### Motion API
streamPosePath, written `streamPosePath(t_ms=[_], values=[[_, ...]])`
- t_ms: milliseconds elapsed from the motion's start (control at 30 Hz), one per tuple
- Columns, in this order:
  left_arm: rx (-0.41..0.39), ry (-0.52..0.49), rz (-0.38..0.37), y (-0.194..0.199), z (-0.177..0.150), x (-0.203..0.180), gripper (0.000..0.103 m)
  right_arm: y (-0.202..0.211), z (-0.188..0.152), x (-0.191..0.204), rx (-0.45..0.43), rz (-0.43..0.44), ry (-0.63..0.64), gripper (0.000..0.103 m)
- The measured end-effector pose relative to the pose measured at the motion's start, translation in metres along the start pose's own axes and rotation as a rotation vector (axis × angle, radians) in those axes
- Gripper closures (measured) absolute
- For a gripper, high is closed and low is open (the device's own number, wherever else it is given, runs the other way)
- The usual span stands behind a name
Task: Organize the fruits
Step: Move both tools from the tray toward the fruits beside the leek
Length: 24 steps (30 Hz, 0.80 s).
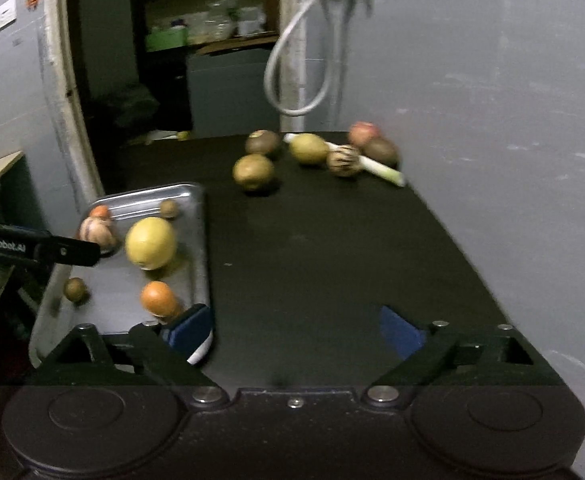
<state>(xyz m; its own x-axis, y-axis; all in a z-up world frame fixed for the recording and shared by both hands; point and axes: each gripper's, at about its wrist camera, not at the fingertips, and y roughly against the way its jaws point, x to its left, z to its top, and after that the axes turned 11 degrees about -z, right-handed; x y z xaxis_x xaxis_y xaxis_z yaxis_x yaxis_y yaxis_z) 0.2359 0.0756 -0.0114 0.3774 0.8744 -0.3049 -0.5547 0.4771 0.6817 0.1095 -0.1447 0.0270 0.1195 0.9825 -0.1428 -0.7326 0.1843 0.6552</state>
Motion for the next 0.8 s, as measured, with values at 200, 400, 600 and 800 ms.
streamPosePath(t_ms=[200, 400, 600, 800], values=[[0.012, -0.027, -0.021, -0.011, 0.016, -0.016, 0.001, 0.008, 0.008, -0.024, -0.013, -0.052, 0.043, 0.002], [0.038, -0.046, 0.017, -0.030, 0.036, -0.031, 0.001, -0.009, 0.028, -0.039, -0.022, -0.065, 0.109, 0.001], [0.018, -0.032, 0.048, -0.043, 0.066, -0.033, 0.001, -0.040, 0.061, -0.043, -0.056, -0.030, 0.205, 0.001], [0.000, 0.008, 0.088, -0.063, 0.102, -0.028, 0.001, -0.074, 0.108, -0.044, -0.128, 0.017, 0.301, 0.001]])
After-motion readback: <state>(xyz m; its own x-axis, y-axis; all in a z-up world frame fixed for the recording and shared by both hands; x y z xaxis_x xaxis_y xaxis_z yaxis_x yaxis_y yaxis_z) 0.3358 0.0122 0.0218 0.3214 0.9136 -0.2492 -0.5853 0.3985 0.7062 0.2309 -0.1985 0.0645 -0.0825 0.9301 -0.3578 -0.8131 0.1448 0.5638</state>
